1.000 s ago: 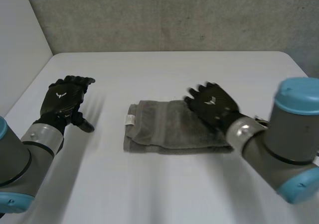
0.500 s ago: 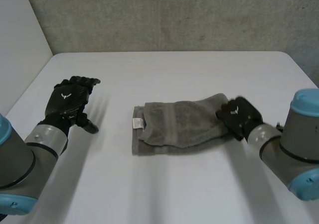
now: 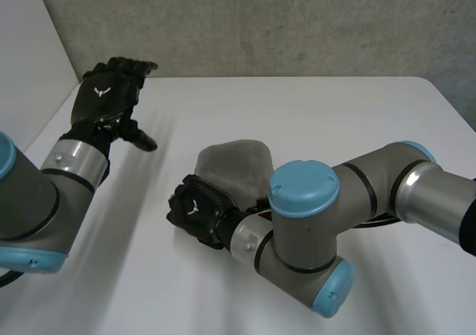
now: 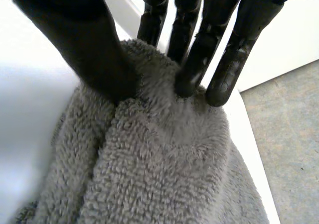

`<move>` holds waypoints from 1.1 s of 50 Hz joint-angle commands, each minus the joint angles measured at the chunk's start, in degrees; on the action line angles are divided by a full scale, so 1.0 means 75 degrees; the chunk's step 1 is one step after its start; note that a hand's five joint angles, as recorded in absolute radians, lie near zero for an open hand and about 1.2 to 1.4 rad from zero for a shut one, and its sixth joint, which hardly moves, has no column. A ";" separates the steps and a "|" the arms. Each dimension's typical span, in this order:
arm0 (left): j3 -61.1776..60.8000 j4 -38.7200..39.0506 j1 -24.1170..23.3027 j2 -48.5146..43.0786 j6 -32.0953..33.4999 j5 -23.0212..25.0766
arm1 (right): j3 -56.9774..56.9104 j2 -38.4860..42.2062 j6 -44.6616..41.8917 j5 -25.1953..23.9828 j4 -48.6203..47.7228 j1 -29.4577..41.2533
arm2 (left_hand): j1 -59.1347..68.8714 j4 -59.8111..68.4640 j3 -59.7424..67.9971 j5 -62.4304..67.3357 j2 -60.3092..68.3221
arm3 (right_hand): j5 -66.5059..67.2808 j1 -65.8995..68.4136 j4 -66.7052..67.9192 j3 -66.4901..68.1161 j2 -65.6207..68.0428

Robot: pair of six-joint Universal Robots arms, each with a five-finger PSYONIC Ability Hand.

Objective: Fold the towel.

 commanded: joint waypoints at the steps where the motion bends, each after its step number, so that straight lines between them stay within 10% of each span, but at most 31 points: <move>1: 0.0610 -0.0065 -0.0153 -0.0418 -0.0557 0.0001 | 0.0799 -0.1222 0.0827 0.0022 0.0010 -0.0471 | -0.0624 -0.0604 -0.0518 -0.1626 -0.0674 | -0.5322 -0.5376 -0.5441 -0.5487 -0.5085; 14: 0.1407 -0.0615 -0.1230 -0.1566 -0.1061 0.0001 | 0.1915 -0.2549 0.3487 0.0045 -0.0189 -0.1758 | -0.0535 -0.0514 -0.0428 -0.1536 -0.0585 | -0.5322 -0.5376 -0.5441 -0.5487 -0.5085; 33: 0.1736 -0.1623 -0.1677 -0.3161 -0.0734 -0.0631 | 0.0545 -0.0394 0.4803 0.0759 0.0712 -0.2347 | -0.0535 -0.0514 -0.0428 -0.1536 -0.0585 | -0.5322 -0.5376 -0.5441 -0.5487 -0.5085; 55: 0.2145 -0.2887 -0.1595 -0.0105 -0.0628 -0.0631 | 0.0720 -0.3460 0.6184 0.1496 0.0842 -0.2768 | -0.0692 -0.0671 -0.0585 -0.1693 -0.0742 | -0.5322 -0.5376 -0.5441 -0.5487 -0.5085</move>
